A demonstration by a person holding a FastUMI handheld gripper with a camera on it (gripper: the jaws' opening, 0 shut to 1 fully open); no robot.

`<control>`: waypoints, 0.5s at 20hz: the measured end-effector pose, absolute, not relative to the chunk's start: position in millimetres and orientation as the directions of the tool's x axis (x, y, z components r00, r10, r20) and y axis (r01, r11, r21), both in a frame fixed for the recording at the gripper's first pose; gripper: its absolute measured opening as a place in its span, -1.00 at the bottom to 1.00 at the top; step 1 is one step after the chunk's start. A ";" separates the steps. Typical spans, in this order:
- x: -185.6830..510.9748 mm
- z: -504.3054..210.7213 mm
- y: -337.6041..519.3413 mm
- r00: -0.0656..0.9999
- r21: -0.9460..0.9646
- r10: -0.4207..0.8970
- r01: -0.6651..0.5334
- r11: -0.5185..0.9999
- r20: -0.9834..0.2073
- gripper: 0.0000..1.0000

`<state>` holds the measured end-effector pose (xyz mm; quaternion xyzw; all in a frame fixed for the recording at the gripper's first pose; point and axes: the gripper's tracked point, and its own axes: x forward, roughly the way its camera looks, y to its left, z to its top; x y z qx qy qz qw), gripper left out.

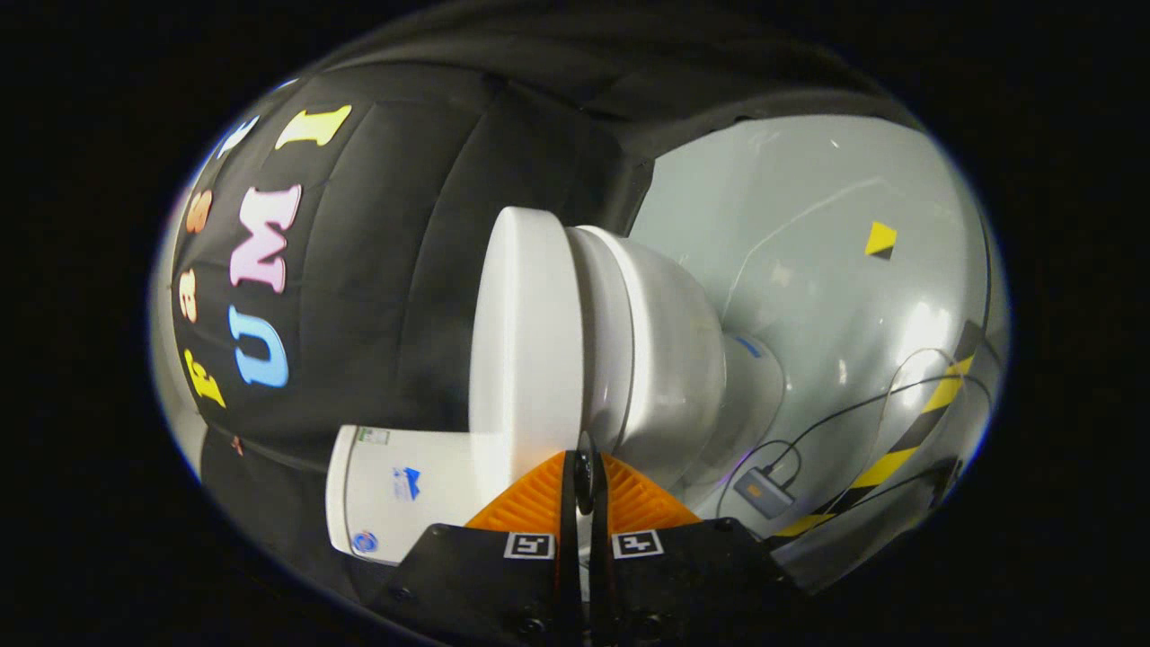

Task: Open the toilet lid.

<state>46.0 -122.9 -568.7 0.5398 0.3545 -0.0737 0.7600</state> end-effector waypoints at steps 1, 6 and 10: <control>50.2 -557.2 -122.9 0.742 0.761 0.262 0.477 0.440 -0.617 -0.82; 56.7 -517.5 -114.1 0.728 0.649 0.210 0.394 0.651 -0.653 -0.81; 60.8 -472.0 -99.1 0.744 0.565 0.175 0.311 0.764 -0.645 -0.81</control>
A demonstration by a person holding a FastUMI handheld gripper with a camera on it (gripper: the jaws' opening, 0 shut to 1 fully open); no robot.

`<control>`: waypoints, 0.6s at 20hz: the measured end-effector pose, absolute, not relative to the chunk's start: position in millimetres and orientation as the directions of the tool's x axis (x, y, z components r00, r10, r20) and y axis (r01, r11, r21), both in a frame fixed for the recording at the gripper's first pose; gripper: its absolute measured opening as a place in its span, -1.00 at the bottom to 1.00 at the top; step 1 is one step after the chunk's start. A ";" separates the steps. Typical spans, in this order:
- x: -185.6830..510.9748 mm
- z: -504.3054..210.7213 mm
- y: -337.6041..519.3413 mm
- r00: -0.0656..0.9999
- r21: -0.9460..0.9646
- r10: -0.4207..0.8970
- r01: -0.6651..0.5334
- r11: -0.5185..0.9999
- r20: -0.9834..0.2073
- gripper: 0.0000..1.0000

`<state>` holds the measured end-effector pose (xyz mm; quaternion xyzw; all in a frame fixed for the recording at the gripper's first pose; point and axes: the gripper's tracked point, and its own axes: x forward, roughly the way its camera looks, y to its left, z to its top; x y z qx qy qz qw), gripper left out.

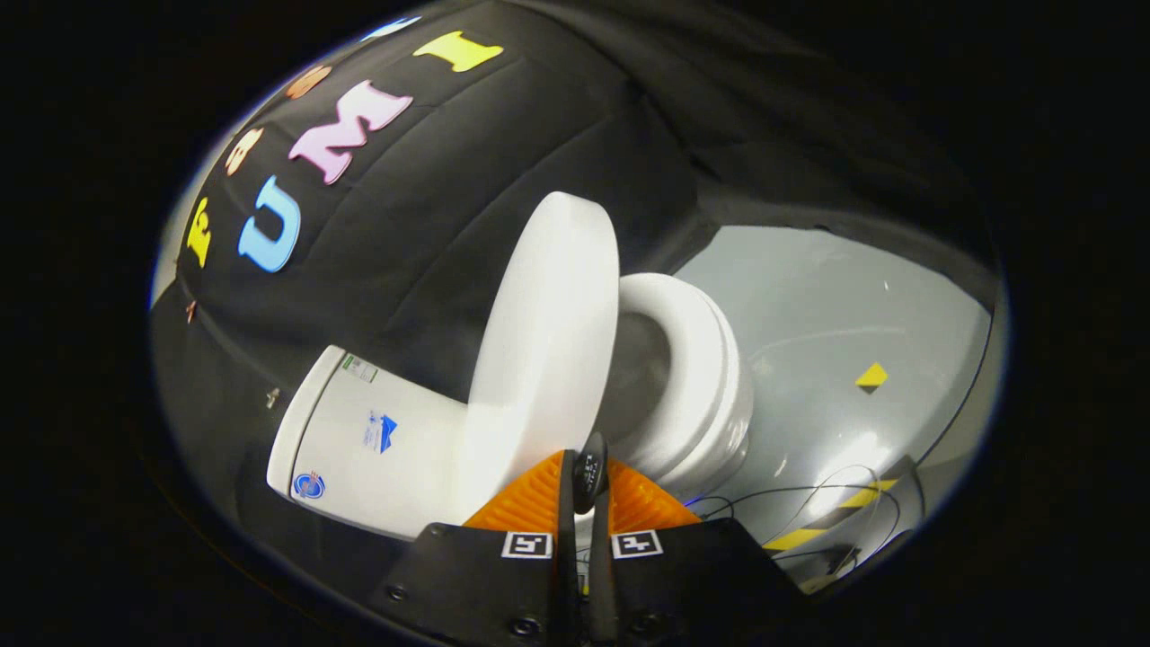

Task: Open the toilet lid.

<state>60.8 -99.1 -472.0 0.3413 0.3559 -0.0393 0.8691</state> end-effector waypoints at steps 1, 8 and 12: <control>60.7 -462.8 -94.9 0.744 0.533 0.166 0.286 0.797 -0.648 -0.81; 70.2 -400.4 -46.8 0.767 0.358 0.158 0.100 0.928 -0.622 -0.87; 70.7 -377.9 -21.1 0.779 0.284 0.161 0.023 0.959 -0.606 -0.88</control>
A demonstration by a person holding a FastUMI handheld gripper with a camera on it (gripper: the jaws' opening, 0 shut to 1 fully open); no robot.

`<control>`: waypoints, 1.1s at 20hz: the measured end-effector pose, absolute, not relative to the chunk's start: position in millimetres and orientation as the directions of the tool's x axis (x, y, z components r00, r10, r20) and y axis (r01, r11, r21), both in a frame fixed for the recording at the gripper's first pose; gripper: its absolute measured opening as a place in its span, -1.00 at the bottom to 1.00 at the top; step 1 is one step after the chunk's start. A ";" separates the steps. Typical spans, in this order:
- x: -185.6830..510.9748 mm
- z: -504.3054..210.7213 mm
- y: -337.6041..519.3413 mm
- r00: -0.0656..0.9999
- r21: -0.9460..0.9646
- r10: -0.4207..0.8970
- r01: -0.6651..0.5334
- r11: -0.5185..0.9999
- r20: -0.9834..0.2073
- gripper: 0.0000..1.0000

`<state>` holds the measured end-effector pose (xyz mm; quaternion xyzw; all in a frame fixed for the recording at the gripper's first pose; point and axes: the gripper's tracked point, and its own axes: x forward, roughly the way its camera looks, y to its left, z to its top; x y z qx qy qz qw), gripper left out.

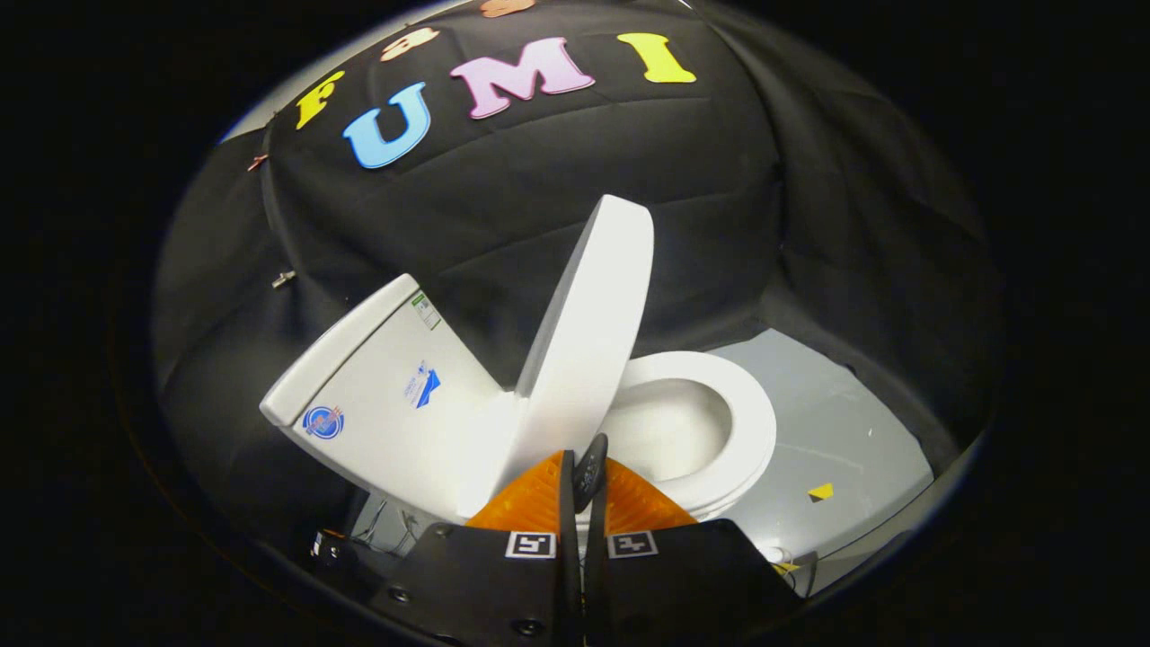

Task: Open the toilet lid.

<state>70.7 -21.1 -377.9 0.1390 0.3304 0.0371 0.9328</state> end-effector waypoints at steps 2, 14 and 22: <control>71.4 -366.5 -5.1 0.787 0.247 0.168 -0.021 0.969 -0.593 -0.88; 76.0 -320.8 101.5 0.812 0.160 0.279 -0.229 0.960 -0.512 -0.87; 75.7 -317.6 153.7 0.798 0.158 0.354 -0.318 0.935 -0.487 -0.87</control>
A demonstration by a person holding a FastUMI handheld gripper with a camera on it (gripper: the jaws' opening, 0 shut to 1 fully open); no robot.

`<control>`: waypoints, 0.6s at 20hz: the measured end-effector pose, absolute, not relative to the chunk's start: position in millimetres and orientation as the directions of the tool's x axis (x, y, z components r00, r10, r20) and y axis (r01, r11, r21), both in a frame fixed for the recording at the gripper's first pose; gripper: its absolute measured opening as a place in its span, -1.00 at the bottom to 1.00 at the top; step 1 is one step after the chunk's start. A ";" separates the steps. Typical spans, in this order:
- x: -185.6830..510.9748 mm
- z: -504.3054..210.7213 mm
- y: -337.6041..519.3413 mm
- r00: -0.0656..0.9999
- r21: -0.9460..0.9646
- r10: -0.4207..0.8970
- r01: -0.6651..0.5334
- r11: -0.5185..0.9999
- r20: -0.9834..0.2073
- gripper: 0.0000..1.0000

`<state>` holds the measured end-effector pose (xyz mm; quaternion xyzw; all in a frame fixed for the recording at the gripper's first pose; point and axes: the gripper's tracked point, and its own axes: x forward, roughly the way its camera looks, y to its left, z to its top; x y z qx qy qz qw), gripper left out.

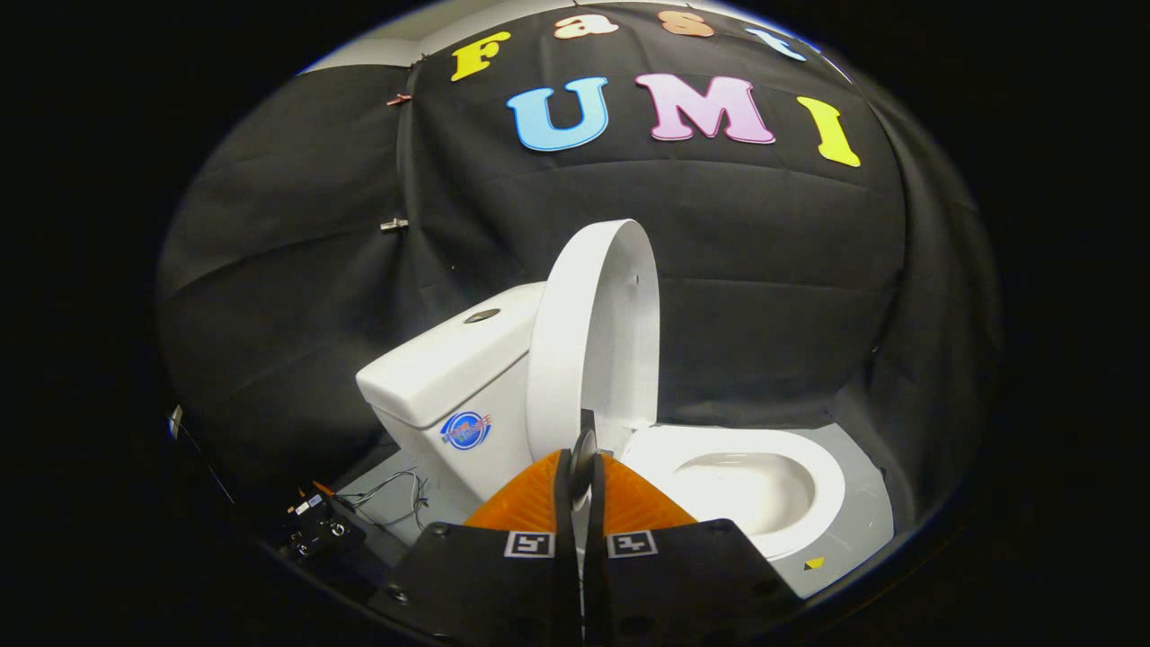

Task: Open the toilet lid.

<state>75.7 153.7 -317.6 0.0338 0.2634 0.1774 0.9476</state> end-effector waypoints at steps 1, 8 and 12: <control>76.4 -317.4 159.2 0.795 0.161 0.363 -0.327 0.931 -0.486 -0.87; 74.9 -318.4 184.9 0.778 0.150 0.392 -0.368 0.918 -0.491 -0.87; 75.2 -320.0 193.1 0.775 0.137 0.394 -0.378 0.915 -0.495 -0.87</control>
